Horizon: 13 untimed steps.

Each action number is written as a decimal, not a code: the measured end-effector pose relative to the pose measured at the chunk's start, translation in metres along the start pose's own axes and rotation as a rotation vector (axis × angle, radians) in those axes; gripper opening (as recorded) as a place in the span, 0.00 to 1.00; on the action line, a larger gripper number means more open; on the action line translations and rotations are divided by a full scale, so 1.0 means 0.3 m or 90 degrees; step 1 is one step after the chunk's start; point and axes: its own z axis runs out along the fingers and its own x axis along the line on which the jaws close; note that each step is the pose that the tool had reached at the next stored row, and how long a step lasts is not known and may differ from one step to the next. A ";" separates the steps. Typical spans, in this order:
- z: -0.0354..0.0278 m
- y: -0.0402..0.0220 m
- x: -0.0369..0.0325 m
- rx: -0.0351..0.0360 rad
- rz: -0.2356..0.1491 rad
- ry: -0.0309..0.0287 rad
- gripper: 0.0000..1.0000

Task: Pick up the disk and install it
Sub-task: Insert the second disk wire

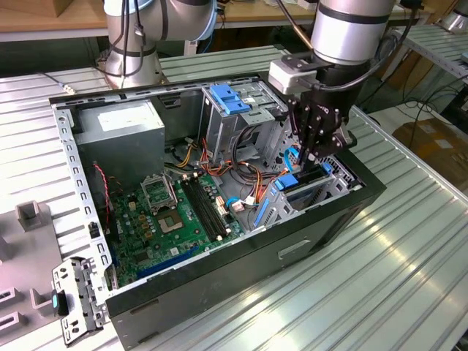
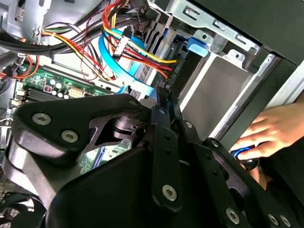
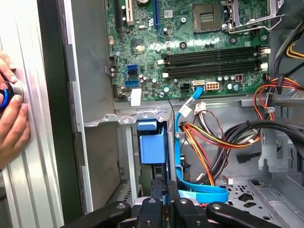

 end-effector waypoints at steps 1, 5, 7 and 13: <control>0.001 0.000 0.002 0.0009 0.000 -0.0023 0.16; 0.005 0.001 0.009 0.0061 0.002 -0.0134 0.16; 0.007 0.002 0.017 0.0084 0.000 -0.0196 0.16; 0.012 0.004 0.031 0.0147 -0.016 -0.0309 0.16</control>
